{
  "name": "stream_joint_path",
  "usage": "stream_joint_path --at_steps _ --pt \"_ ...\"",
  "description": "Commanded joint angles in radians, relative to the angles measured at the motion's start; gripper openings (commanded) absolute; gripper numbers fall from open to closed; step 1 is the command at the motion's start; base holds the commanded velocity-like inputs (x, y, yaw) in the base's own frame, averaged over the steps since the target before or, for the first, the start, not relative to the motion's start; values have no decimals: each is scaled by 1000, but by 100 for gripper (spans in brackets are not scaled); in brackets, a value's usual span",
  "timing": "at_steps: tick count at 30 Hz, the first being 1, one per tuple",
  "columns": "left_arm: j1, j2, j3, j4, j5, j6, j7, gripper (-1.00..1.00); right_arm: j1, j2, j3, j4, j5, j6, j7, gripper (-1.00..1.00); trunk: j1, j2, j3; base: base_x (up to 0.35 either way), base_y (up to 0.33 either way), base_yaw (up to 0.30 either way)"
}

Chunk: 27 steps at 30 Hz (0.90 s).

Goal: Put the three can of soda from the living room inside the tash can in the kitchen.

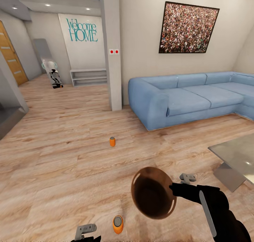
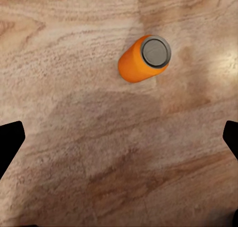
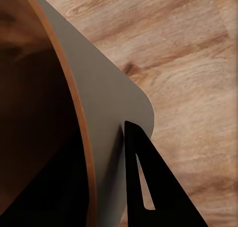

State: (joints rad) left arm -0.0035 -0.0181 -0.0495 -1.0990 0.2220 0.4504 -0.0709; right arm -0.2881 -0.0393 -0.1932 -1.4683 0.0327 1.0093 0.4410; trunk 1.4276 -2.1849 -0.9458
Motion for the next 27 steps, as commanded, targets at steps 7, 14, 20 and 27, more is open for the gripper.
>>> stream_joint_path --at_steps 7,14,20,27 --pt "0 -2 -5 1 0 -1 0 100 0 -1 -2 -4 -26 9 4 -100 0 0 -11 0 0 0" --pt "0 0 -4 0 -1 -1 0 100 0 -1 -3 -5 -26 13 4 -100 0 0 -19 0 0 0" --pt "0 0 -4 0 -1 -1 0 100 0 -1 -3 -5 -26 15 4 -100 0 0 -19 0 0 0" --pt "0 0 -6 0 -3 -1 0 100 0 -1 -24 -18 -27 15 4 -100 0 0 -20 0 0 -7"
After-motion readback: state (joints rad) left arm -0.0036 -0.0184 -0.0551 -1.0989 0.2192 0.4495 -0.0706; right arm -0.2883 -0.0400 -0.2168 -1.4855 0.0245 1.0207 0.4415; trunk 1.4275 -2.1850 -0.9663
